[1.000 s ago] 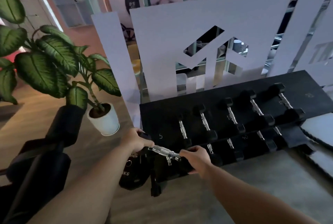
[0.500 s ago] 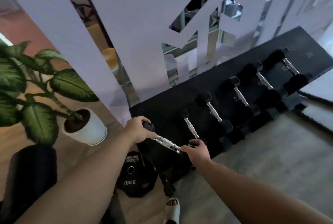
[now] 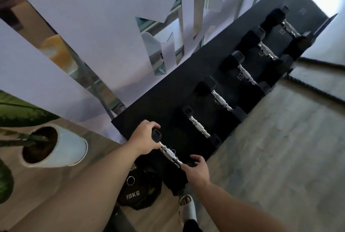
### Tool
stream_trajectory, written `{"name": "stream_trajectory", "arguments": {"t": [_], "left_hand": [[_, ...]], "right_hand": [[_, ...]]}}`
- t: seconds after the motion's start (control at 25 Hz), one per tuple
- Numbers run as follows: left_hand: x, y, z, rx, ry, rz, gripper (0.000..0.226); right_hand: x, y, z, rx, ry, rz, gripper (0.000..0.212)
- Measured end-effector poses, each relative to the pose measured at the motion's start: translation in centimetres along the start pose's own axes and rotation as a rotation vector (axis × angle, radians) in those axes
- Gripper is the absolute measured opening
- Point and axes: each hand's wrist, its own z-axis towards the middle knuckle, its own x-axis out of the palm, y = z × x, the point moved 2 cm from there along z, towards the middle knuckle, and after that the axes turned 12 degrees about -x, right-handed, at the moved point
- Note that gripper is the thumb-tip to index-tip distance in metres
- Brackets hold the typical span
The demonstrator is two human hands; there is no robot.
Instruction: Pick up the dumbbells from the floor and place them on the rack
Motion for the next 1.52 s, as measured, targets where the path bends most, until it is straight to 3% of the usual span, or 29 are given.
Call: {"name": "stream_trajectory", "arguments": {"t": [0.56, 0.72, 0.96, 1.2, 1.52], "left_hand": [[4.0, 0.9, 5.0, 0.049, 0.091, 0.015, 0.073], [5.6, 0.9, 5.0, 0.062, 0.069, 0.113, 0.076], [5.5, 0.9, 5.1, 0.063, 0.059, 0.230, 0.076], [5.5, 1.3, 4.5, 0.051, 0.121, 0.185, 0.080], [2.7, 1.0, 3.0, -0.002, 0.119, 0.107, 0.053]], "right_hand": [[1.9, -1.4, 4.1, 0.020, -0.098, -0.257, 0.041], [1.8, -2.2, 3.7, 0.021, -0.098, -0.267, 0.037], [0.8, -1.6, 5.0, 0.002, 0.012, -0.371, 0.044], [0.5, 0.1, 7.0, -0.073, 0.091, -0.459, 0.038], [-3.1, 5.7, 6.8, -0.267, 0.190, -0.436, 0.033]]}}
